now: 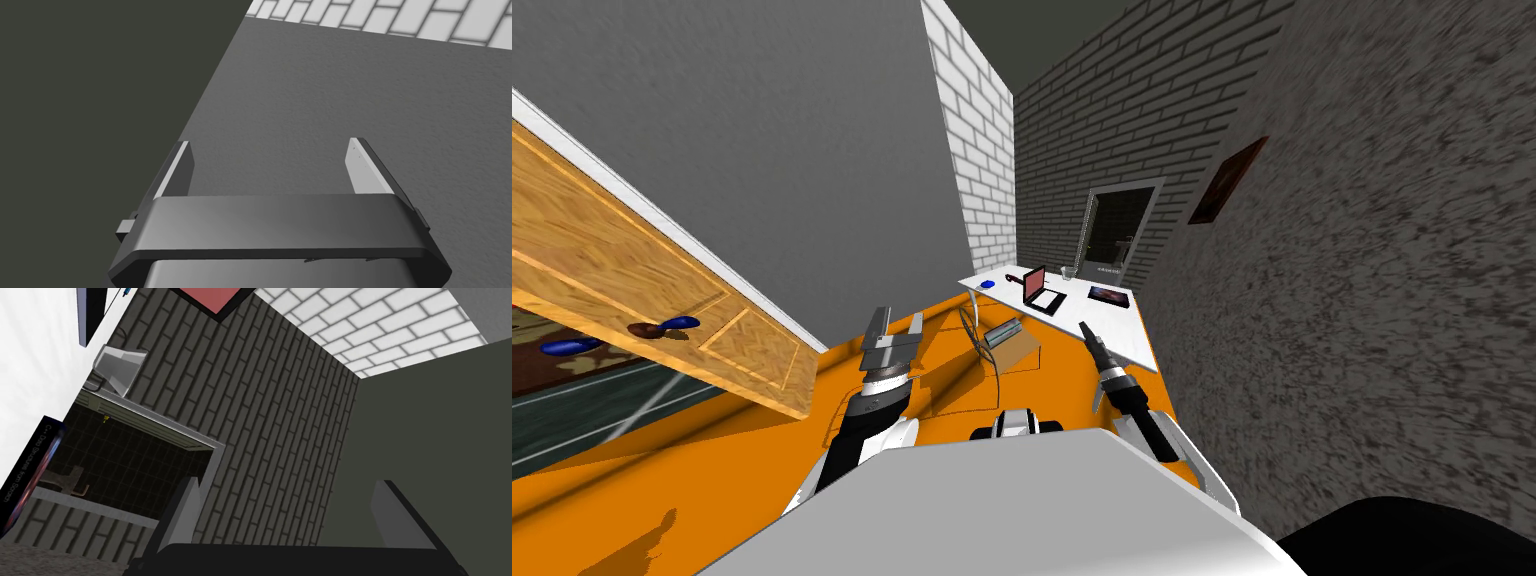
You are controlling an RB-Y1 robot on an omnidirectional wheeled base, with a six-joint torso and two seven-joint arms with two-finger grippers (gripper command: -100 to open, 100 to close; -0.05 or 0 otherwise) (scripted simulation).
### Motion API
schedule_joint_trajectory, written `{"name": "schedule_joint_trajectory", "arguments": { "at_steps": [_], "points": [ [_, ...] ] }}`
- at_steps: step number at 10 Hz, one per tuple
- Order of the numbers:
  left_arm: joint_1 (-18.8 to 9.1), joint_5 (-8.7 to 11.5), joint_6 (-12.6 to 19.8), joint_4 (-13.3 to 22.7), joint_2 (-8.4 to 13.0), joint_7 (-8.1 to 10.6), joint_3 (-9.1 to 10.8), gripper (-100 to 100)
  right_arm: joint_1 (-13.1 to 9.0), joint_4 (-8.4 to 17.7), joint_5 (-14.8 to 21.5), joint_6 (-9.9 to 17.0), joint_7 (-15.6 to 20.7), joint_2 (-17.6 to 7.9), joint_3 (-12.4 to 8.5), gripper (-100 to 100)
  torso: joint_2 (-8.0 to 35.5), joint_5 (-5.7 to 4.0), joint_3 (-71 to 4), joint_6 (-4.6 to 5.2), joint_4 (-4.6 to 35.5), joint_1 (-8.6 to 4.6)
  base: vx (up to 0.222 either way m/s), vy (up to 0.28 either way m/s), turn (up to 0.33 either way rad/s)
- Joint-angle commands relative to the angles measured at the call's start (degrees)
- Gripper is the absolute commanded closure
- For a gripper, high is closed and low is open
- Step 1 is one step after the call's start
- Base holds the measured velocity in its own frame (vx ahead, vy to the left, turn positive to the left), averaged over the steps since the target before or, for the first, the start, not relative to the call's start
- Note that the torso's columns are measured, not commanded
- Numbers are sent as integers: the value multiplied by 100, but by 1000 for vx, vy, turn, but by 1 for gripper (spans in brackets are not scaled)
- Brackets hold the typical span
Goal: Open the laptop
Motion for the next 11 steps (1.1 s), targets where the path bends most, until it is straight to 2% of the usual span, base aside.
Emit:
{"name": "schedule_joint_trajectory", "arguments": {
  "at_steps": [1, 2, 3, 4, 5, 6, 7, 8, 9, 10, 11],
  "points": [
    [0, 0, 0, 0, 0, 0, 0, 0, -10, 169, 154, 347, 49, -250, 32, -100, 1, -1, 0, -2, 0, -2, -15, 55, 49],
    [0, 0, 0, 0, 0, 0, 0, 0, -14, 352, 278, 577, 79, -475, 46, -100, -3, -3, -2, 0, -1, -11, -16, 65, 104],
    [0, 0, 0, 0, 0, 0, 0, 0, -14, 352, 278, 590, 79, -475, 46, -100, -3, -4, -2, -2, -1, -8, -11, 57, 52],
    [0, 0, 0, 0, 0, 0, 0, 0, -25, 553, 403, 797, 109, -705, 62, -100, -4, -3, -2, 0, -1, -8, -12, 59, 121],
    [0, 0, 0, 0, 0, 0, 0, 0, -25, 553, 403, 841, 109, -705, 62, -100, -2, -3, -2, -3, -1, -6, -8, 51, 53],
    [0, 0, 0, 0, 0, 0, 0, 0, -42, 772, 527, 1062, 139, -939, 80, -100, -2, -2, -1, 1, -1, -8, -19, 67, 128],
    [0, 0, 0, 0, 0, 0, 0, 0, -42, 772, 527, 1098, 139, -939, 80, -100, 2, -2, 1, -3, 0, -2, -10, 67, 70],
    [0, 0, 0, 0, 0, 0, 0, 0, -66, 1007, 649, 1306, 169, -1140, 99, -100, -2, -1, -1, 0, 0, -3, -7, 90, 123],
    [0, 0, 0, 0, 0, 0, 0, 0, -66, 1007, 649, 1358, 169, -1174, 99, -100, -3, 0, -2, -3, -1, 3, -4, 68, 75],
    [0, 0, 0, 0, 0, 0, 0, 0, -96, 1258, 768, 1589, 199, -1399, 121, -100, -3, -2, -2, 0, -1, -9, -5, 74, 157],
    [0, 0, 0, 0, 0, 0, 0, 0, -96, 1258, 768, 1620, 199, -1409, 121, -100, -1, -3, -1, -2, -1, -7, -5, 58, 70]
  ]
}}
